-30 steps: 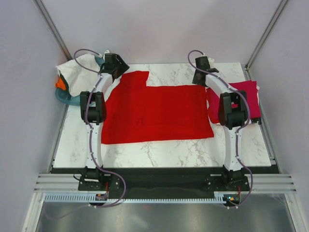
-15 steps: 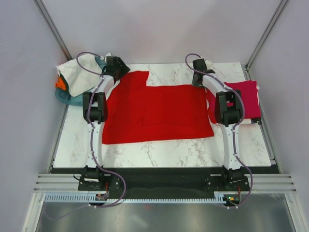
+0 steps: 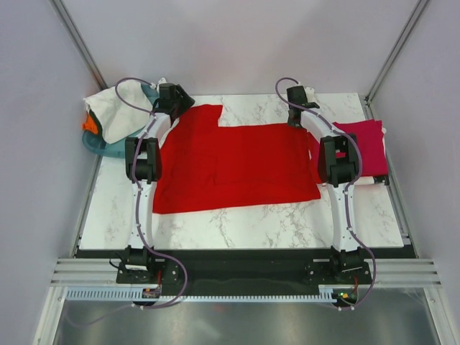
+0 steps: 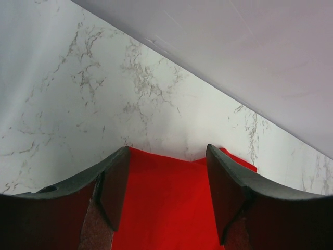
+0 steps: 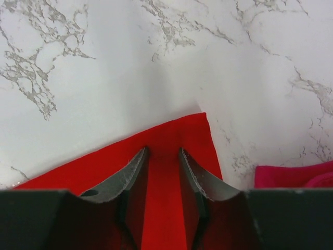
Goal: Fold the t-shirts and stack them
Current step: Fold the tshirt
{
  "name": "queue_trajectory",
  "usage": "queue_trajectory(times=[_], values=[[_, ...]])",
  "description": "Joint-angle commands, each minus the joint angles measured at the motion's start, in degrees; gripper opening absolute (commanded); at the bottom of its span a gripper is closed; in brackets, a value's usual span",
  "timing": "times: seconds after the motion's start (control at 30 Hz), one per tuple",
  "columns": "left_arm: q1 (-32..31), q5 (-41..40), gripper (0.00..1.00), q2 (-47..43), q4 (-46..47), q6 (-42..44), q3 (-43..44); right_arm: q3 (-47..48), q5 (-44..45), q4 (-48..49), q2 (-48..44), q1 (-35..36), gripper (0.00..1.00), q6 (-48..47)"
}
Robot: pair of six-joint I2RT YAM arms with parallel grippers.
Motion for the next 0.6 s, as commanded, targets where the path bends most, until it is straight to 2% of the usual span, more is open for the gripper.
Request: queue_trajectory(times=[0.0, 0.07, 0.1, 0.4, 0.57], values=[[0.19, 0.88, 0.68, 1.34, 3.71, 0.22, 2.74, -0.07, -0.20, 0.31, -0.75, -0.35, 0.38, -0.62], [0.10, 1.06, 0.70, 1.87, 4.24, 0.04, 3.18, -1.47, -0.11, 1.10, -1.80, -0.44, 0.43, -0.54], [0.10, 0.97, 0.70, 1.96, 4.24, 0.04, 3.61, -1.74, -0.11, 1.37, -2.07, -0.44, 0.49, -0.62], [0.01, 1.41, 0.66, 0.74, 4.16, 1.27, 3.18, -3.59, 0.95, 3.57, -6.37, -0.62, 0.62, -1.15], [0.01, 1.06, 0.71, -2.78, 5.21, 3.29, 1.43, -2.98, 0.33, 4.09, -8.40, -0.79, 0.67, -1.59]])
